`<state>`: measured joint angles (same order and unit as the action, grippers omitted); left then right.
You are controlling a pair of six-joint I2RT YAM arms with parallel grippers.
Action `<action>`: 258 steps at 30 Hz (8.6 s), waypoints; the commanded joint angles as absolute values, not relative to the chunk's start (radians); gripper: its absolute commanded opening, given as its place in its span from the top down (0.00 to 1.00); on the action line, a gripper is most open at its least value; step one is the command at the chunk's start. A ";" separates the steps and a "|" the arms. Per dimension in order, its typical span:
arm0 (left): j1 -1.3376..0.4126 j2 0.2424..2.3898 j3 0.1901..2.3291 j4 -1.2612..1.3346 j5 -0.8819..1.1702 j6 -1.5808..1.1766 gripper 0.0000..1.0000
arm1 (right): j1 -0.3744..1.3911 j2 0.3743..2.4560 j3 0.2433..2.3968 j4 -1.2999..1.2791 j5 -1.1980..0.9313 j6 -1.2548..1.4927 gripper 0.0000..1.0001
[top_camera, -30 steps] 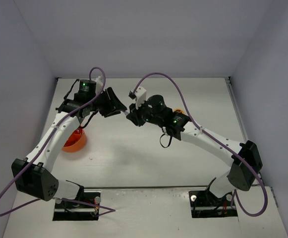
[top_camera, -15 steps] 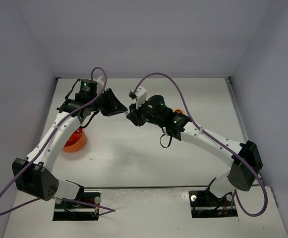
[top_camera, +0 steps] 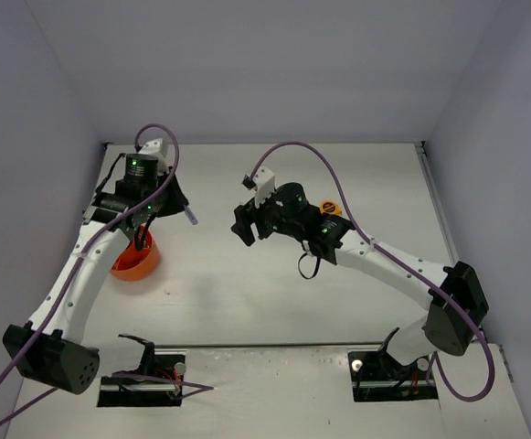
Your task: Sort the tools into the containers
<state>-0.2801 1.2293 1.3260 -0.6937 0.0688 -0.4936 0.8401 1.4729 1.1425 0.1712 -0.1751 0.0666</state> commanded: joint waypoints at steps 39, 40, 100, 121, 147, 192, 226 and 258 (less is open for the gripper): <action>-0.135 1.022 0.879 -0.552 -0.414 -0.268 0.65 | 0.660 1.423 1.051 0.216 -0.164 0.123 0.33; -0.135 1.021 0.875 -0.557 -0.412 -0.272 0.65 | 0.659 1.424 1.050 0.216 -0.161 0.125 0.33; -0.268 1.160 1.275 -0.665 0.120 -0.407 0.37 | 0.282 1.905 1.184 0.005 0.097 0.407 0.27; -0.293 1.127 1.231 -0.664 0.140 -0.407 0.37 | 0.225 1.986 1.333 -0.072 -0.041 -0.039 0.14; -0.322 1.142 1.291 -0.663 0.238 -0.436 0.37 | 0.319 1.902 1.328 -0.072 -0.195 -0.111 0.72; -0.382 1.404 1.440 -0.549 0.606 -0.712 0.40 | 0.764 1.474 1.375 -0.015 -0.378 -0.110 0.70; -0.289 1.343 1.411 -0.553 0.607 -0.599 1.00 | 0.763 1.446 1.358 0.051 -0.364 -0.074 0.15; 0.285 1.462 1.684 -0.917 0.204 0.410 1.00 | 0.687 1.209 1.031 0.063 -0.318 -0.041 0.11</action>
<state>0.2564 1.4422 1.6279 -0.8988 0.1639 0.2802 0.6939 1.2678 1.0482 -0.0069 -0.3378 -0.0507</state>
